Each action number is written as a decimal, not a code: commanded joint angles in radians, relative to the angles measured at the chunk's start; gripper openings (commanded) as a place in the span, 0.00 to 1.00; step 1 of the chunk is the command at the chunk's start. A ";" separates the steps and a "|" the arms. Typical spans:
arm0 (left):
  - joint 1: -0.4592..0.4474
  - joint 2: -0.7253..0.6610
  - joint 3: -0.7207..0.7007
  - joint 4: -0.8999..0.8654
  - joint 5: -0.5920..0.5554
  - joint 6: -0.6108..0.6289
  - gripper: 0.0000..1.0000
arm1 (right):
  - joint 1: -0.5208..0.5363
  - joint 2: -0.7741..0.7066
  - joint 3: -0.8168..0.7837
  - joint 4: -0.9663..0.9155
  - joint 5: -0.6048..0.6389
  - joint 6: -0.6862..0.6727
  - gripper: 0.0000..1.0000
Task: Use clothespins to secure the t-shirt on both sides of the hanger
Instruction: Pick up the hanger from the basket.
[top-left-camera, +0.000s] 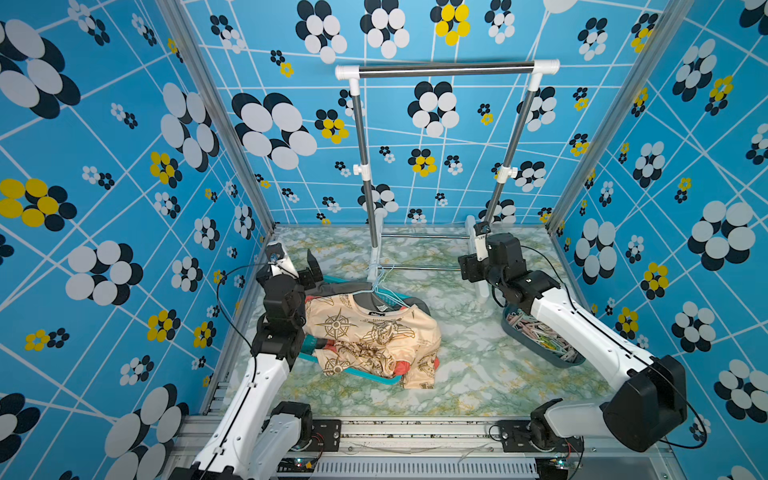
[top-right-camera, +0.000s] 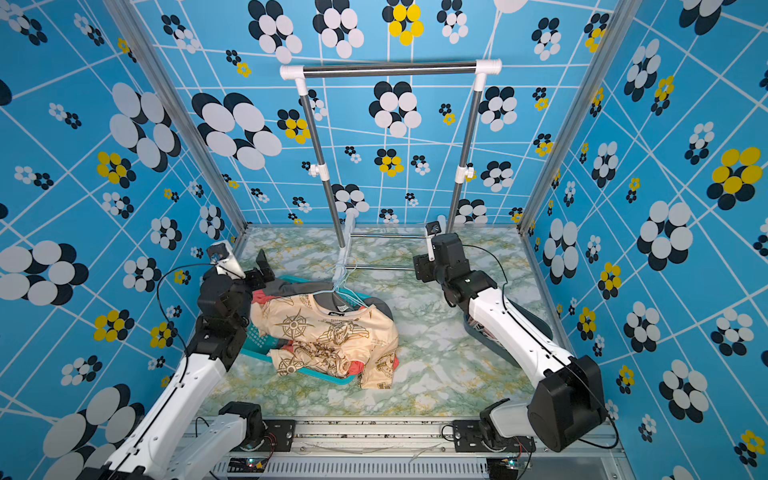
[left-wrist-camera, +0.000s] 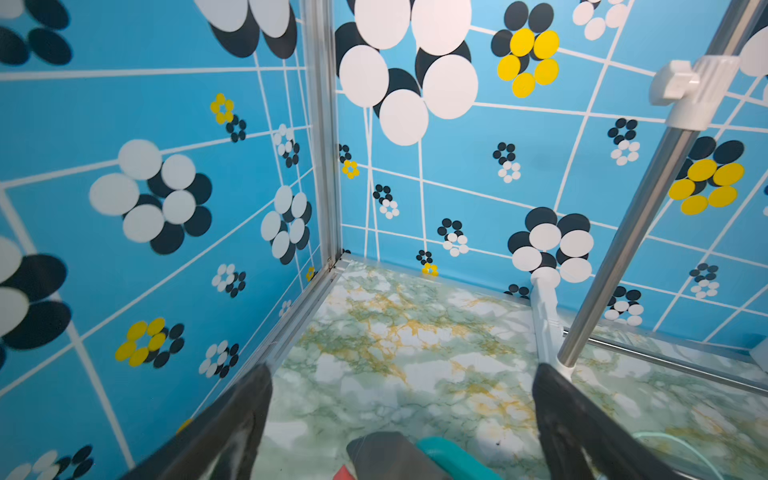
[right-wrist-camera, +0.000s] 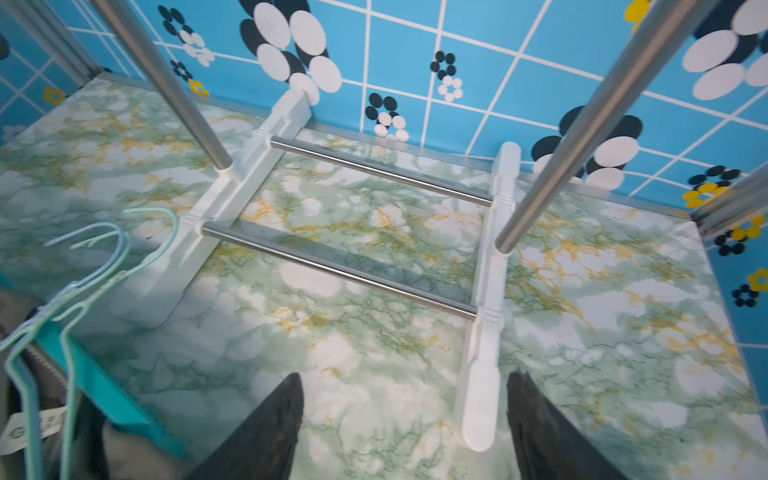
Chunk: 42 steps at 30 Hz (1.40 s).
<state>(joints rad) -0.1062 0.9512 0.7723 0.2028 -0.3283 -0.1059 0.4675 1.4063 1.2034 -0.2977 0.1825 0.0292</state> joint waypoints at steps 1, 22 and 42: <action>0.007 0.078 0.182 -0.150 0.110 -0.018 0.99 | 0.046 0.037 0.090 -0.141 -0.119 -0.020 0.68; -0.037 0.130 0.639 -0.783 -0.335 -0.362 0.99 | 0.212 0.064 0.117 -0.287 -0.160 -0.008 0.54; -0.045 0.071 0.442 -0.646 0.236 -0.332 0.99 | 0.226 0.117 0.136 -0.273 -0.330 -0.009 0.39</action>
<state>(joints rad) -0.1574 1.0088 1.2053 -0.4126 -0.2073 -0.4522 0.6853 1.4834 1.3102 -0.5690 -0.0925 0.0372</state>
